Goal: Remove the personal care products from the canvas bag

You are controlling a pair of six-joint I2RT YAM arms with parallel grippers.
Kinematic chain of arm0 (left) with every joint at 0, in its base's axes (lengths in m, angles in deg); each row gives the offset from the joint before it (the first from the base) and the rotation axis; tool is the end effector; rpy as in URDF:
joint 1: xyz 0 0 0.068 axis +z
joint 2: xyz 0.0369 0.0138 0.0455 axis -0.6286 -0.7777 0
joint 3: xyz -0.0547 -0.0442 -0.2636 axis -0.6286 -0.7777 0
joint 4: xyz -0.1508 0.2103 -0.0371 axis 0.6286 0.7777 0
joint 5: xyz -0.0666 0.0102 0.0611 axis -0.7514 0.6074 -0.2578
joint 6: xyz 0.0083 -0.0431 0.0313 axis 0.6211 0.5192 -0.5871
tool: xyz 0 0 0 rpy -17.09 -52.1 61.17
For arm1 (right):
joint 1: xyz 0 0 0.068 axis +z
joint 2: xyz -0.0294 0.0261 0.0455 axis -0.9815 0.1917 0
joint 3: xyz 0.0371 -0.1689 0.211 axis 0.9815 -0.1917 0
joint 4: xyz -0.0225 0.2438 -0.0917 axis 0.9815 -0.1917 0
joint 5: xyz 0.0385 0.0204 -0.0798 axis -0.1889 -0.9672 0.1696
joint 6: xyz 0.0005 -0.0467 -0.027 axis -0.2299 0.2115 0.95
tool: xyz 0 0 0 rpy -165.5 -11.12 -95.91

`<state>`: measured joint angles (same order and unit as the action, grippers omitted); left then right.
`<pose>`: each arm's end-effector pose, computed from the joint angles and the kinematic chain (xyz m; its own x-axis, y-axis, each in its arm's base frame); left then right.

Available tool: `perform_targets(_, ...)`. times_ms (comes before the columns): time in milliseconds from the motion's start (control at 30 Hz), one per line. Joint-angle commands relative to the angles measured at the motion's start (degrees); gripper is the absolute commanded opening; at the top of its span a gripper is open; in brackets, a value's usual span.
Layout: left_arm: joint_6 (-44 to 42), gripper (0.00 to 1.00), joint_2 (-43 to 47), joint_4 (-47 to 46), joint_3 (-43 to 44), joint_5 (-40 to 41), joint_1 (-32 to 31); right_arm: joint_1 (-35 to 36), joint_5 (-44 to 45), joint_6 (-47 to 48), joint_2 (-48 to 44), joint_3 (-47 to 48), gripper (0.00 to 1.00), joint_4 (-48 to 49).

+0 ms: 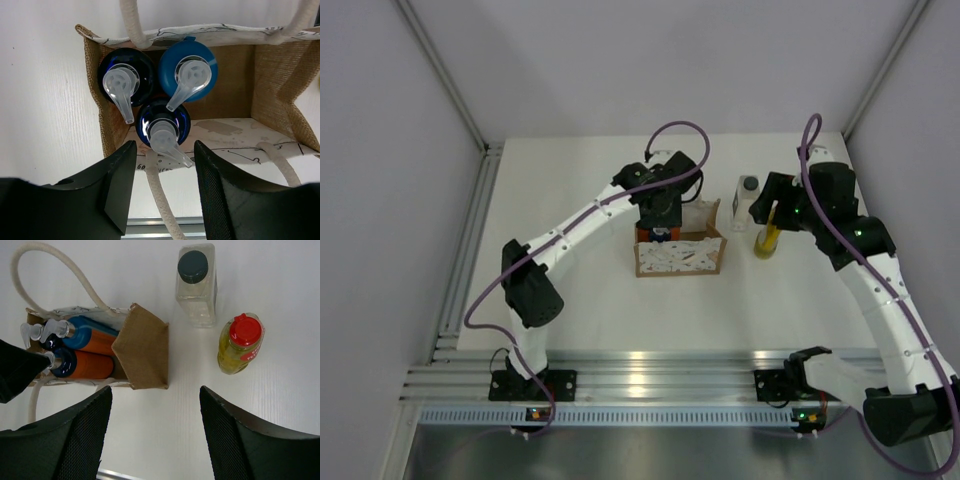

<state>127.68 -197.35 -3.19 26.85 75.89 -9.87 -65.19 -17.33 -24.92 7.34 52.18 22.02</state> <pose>0.2754 -0.2934 0.3439 -0.8158 -0.0254 -0.5777 0.0139 0.9979 -0.0635 0.2065 0.0518 0.3842 -0.5860 0.2031 -0.7844 -0.0715 0.9513 0.2998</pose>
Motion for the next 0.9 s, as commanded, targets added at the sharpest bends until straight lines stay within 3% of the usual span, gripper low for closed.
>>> perform_targets(0, 3.0, 0.54, -1.2, 2.6, 2.1, 2.2, -0.2, 0.3, -1.2, 0.3, -1.3, 0.8, 0.68, -0.8)
perform_targets(867, 3.4, 0.45, -3.4, 2.7, 3.4, 2.8, -0.2, 0.3, -1.9, 1.1, -1.6, -0.4, 0.68, -0.7)
